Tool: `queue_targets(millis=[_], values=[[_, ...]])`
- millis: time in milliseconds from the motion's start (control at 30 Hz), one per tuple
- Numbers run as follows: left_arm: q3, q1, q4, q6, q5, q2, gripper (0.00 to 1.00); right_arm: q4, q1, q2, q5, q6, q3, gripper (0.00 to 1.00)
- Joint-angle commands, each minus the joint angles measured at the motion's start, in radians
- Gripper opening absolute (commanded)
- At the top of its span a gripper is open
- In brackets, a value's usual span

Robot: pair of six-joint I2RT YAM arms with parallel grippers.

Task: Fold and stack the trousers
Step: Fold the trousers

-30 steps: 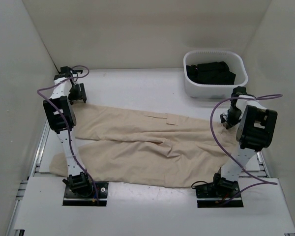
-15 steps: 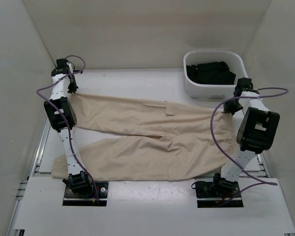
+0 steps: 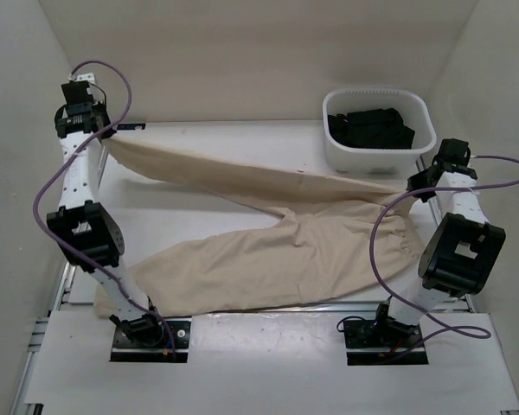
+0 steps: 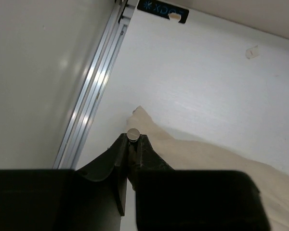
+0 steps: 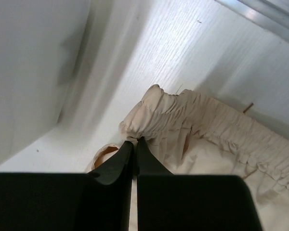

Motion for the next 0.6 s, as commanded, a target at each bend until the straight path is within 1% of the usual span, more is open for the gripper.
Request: queue_targets(millis=[0,33,67,133,267,333,367,433,567], values=[[-0.172,0.011,-0.005,0.007,-0.032,-0.069,0.14,-0.042,-0.032,0.031,-0.046,-0.097,0.028,0.00],[-0.197,0.011,-0.014,0.007,-0.068,-0.069,0.14,-0.070,-0.032,0.050,-0.047,-0.106,0.064,0.00],[-0.211,0.011,-0.014,0.007,-0.085,-0.057,0.14,-0.102,-0.032,0.064,-0.047,-0.106,0.065,0.00],[-0.197,0.033,-0.028,0.007,-0.094,-0.045,0.14,-0.112,-0.032,0.064,-0.005,-0.106,0.074,0.00],[-0.078,0.069,-0.075,0.007,-0.083,-0.063,0.14,-0.121,-0.032,-0.034,0.039,-0.106,0.062,0.00],[-0.047,0.069,-0.135,0.007,-0.083,-0.080,0.14,-0.155,-0.032,-0.065,0.050,-0.120,0.062,0.00],[-0.047,0.079,-0.151,0.007,-0.059,-0.113,0.14,-0.165,-0.032,-0.099,0.050,-0.137,0.062,0.00],[-0.089,0.079,-0.171,0.007,-0.059,-0.159,0.14,-0.202,-0.032,-0.154,0.050,-0.164,0.031,0.00],[-0.200,0.079,-0.198,0.007,-0.059,-0.325,0.14,-0.260,-0.041,-0.267,0.050,-0.191,-0.029,0.00]])
